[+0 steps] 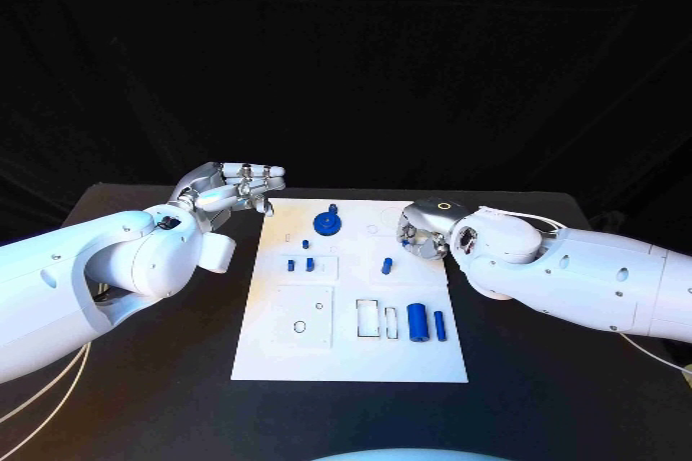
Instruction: Assemble the parts on the task board
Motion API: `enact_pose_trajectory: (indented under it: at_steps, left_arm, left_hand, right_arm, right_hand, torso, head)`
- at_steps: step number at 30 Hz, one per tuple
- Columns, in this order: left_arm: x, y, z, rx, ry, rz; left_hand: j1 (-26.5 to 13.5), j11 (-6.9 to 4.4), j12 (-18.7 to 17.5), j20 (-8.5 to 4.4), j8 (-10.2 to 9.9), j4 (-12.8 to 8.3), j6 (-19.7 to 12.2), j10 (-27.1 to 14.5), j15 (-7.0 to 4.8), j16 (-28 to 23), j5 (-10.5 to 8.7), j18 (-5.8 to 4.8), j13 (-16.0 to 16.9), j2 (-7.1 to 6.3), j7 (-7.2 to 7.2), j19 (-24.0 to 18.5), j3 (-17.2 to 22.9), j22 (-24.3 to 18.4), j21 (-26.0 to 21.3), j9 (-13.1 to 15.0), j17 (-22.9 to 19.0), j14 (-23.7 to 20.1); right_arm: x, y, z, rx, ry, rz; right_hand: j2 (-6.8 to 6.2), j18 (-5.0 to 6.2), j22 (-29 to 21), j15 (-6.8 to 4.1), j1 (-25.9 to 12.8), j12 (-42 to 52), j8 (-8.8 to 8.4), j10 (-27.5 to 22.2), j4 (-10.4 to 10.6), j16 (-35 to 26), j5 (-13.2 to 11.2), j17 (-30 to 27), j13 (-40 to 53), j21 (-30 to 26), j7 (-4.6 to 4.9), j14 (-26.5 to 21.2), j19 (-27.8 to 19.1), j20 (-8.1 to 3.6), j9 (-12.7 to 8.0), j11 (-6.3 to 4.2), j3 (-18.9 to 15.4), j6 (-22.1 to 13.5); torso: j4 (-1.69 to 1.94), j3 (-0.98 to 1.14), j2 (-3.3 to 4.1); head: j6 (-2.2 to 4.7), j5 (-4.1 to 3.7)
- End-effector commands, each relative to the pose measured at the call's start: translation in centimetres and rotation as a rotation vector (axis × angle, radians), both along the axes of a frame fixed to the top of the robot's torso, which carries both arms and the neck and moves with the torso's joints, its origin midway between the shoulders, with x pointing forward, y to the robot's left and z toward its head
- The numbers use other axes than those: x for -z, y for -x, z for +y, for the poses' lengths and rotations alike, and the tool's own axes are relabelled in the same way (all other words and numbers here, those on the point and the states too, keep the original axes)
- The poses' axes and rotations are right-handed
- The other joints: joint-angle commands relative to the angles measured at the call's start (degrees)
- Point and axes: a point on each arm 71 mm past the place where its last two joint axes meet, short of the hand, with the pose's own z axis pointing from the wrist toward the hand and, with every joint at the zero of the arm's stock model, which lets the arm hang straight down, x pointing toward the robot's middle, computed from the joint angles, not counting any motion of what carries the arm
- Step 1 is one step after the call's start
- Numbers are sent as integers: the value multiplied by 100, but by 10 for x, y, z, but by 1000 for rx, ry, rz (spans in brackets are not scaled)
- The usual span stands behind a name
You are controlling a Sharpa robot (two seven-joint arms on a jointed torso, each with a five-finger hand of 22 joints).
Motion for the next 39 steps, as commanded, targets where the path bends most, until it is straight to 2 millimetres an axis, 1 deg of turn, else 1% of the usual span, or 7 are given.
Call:
enact_pose_trajectory:
  at_steps: [1, 6, 11, 28, 32, 35, 39]
  left_arm:
    - [0, 1, -3, 29, 1, 5]
    - [0, 1, -3, 31, -5, 7]
    - [0, 0, -3, 31, -8, 10]
    - [2, -2, 0, 28, -12, 17]
    - [2, -2, 0, 29, -13, 18]
    - [2, -2, -1, 31, -12, 18]
    - [2, -1, -2, 34, -11, 19]
  left_hand:
    - [27, 3, 24, -3, -40, -43, -24, -62, 16, -15, -23, 72, -6, 50, 22, 27, -1, -8, -33, -9, -11, -10]
    - [30, 7, 24, 0, -41, -48, -34, -73, 19, -17, -22, 72, -7, 52, 28, 31, -4, -12, -39, -12, -15, -9]
    - [32, 10, 24, 1, -42, -51, -41, -81, 21, -19, -22, 72, -7, 52, 31, 33, -7, -15, -42, -14, -18, -9]
    - [32, 18, 24, 5, -43, -58, -56, -98, 27, -24, -22, 72, -8, 52, 40, 37, -15, -22, -51, -17, -25, -11]
    - [33, 22, 25, 7, -43, -62, -65, -108, 30, -28, -22, 72, -9, 51, 44, 40, -20, -27, -57, -19, -29, -14]
    - [33, 22, 25, 7, -43, -62, -65, -108, 30, -28, -22, 72, -9, 51, 44, 40, -20, -27, -57, -19, -29, -14]
    - [33, 22, 25, 7, -43, -62, -65, -108, 30, -28, -22, 72, -9, 51, 44, 40, -20, -27, -57, -19, -29, -14]
  right_arm:
    - [5, 1, -1, -3, 16, 15]
    - [3, 1, 0, -1, -5, -20]
    - [-2, 3, 1, -10, -48, -66]
    - [-26, 17, -4, -28, -145, -137]
    - [-33, 28, 5, -59, -176, -133]
    - [-37, 39, 20, -103, -203, -121]
    - [-39, 50, 41, -157, -227, -96]
  right_hand:
    - [91, -121, 1017, -41, 44, 39, 45, 78, -48, 35, -39, 8, 9, 37, -5, 233, 108, -63, 40, -13, 80, 58]
    - [105, -131, 1045, -53, 5, 32, 60, 136, -110, 40, -56, 12, 7, 79, -19, 235, 129, -76, 68, -29, 143, 100]
    - [55, -143, 1077, -46, -99, -27, 33, 117, -172, 50, -98, 21, -12, 127, -4, 237, 153, -78, 86, -19, 176, 70]
    - [18, -151, 1102, -45, -219, -54, 33, 146, -207, 63, -167, 34, -15, 161, -11, 241, 171, -74, 116, -21, 174, 87]
    - [17, -152, 1105, -45, -228, -56, 33, 149, -208, 63, -171, 34, -15, 166, -12, 241, 174, -74, 118, -21, 174, 88]
    - [18, -153, 1107, -45, -234, -57, 33, 150, -208, 67, -172, 40, -15, 170, -13, 243, 176, -74, 119, -22, 174, 89]
    - [19, -153, 1107, -45, -241, -58, 33, 152, -208, 65, -173, 36, -15, 169, -13, 242, 175, -74, 121, -22, 174, 90]
  torso:
    - [-2, 0, -1]
    - [-2, 1, -5]
    - [1, 0, -6]
    - [-6, -2, -3]
    - [-7, -5, -4]
    - [-1, -5, -1]
    - [6, -7, -1]
  head:
    - [-3, -10]
    - [-5, -11]
    - [-1, -13]
    - [15, 6]
    - [19, 32]
    - [20, 52]
    - [14, 117]
